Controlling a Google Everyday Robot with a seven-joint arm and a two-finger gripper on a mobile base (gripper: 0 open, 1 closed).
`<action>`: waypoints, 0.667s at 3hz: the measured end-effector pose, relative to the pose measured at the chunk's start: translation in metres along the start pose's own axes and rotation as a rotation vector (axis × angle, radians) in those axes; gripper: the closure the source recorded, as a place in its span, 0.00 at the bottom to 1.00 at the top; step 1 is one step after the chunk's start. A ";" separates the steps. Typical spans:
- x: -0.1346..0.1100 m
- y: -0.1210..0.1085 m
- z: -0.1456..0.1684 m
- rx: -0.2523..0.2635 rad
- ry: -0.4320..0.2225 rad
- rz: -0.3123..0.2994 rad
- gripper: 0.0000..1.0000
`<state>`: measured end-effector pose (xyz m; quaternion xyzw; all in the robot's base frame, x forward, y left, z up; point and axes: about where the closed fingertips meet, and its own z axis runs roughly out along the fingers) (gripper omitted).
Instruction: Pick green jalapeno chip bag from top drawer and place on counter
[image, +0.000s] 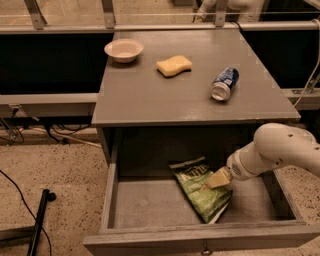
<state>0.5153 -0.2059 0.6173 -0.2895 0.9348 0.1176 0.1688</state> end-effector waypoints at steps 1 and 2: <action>0.008 -0.002 0.008 -0.048 -0.022 0.026 0.62; 0.003 0.000 -0.005 -0.076 -0.085 0.021 0.85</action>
Offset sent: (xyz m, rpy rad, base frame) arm -0.0052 -0.0072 0.0262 0.1857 -0.0791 0.0082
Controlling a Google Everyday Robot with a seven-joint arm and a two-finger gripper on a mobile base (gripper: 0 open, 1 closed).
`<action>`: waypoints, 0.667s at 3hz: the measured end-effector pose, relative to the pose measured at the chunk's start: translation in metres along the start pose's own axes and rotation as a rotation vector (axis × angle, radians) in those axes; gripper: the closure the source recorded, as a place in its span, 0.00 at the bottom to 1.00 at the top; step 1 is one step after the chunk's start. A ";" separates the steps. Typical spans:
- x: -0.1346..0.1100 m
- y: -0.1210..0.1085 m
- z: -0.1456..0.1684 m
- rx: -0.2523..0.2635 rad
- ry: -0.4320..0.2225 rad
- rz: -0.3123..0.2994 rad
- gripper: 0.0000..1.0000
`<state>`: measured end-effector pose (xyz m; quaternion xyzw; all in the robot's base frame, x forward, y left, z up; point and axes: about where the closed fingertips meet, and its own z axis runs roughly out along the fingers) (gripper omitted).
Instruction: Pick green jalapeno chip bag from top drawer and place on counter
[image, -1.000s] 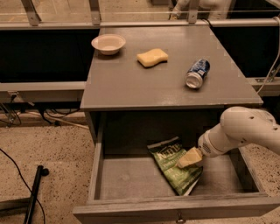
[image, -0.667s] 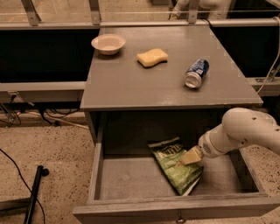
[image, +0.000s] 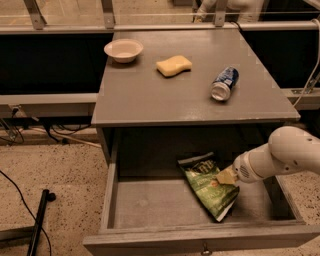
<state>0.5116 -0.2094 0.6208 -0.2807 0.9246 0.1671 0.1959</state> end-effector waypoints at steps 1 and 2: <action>-0.024 0.017 -0.049 0.012 -0.126 -0.088 1.00; -0.032 0.031 -0.083 0.061 -0.185 -0.169 1.00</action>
Offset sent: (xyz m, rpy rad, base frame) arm -0.0282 0.0020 0.1396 -0.0152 -0.3698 0.1187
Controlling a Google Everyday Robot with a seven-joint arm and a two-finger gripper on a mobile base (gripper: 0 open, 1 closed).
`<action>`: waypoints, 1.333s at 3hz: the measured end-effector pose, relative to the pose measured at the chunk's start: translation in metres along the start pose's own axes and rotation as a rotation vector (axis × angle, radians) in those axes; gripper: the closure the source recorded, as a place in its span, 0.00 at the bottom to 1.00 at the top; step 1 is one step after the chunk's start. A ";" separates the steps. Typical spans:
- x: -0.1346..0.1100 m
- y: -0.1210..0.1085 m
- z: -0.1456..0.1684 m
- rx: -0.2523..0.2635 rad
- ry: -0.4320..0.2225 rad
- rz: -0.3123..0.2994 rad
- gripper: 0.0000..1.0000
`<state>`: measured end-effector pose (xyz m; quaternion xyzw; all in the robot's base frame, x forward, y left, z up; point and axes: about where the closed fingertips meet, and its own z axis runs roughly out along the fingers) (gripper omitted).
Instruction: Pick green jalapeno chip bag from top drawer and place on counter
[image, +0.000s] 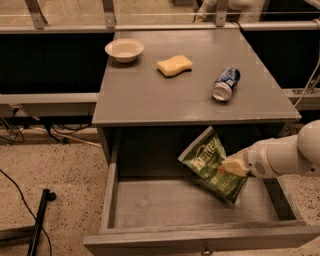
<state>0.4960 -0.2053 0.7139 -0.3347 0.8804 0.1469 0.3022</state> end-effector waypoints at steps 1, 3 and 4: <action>0.004 0.021 -0.029 0.028 -0.015 -0.076 1.00; -0.049 0.058 -0.115 0.146 -0.059 -0.341 1.00; -0.082 0.052 -0.132 0.202 -0.023 -0.427 1.00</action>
Offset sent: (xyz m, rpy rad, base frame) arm -0.0872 0.0136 0.1121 -0.1494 -0.2675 0.1510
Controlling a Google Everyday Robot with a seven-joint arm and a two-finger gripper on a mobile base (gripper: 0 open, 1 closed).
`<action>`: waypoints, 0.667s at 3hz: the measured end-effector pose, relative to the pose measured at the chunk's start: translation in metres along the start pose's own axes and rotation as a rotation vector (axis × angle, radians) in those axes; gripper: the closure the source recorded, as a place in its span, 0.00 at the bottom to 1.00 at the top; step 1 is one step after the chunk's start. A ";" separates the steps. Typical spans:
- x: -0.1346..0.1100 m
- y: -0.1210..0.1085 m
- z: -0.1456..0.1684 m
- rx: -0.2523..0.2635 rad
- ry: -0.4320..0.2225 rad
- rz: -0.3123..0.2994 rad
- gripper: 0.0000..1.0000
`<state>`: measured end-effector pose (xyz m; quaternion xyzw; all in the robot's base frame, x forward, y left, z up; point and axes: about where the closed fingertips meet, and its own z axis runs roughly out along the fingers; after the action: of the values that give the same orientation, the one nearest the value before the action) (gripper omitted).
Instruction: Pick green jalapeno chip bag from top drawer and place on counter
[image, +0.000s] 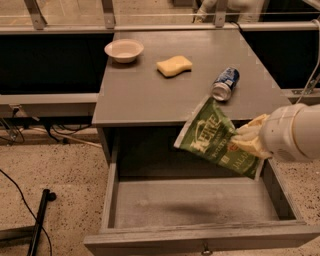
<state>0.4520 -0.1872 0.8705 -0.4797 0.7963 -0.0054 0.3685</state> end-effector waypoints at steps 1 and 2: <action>-0.024 -0.038 0.001 0.001 0.061 -0.044 1.00; -0.049 -0.080 0.015 -0.029 0.135 -0.061 1.00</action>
Offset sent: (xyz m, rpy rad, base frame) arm 0.1661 0.0430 0.0785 -0.2026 0.1381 0.1001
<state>0.5351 -0.1873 0.9172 -0.5077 0.8043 -0.0375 0.3065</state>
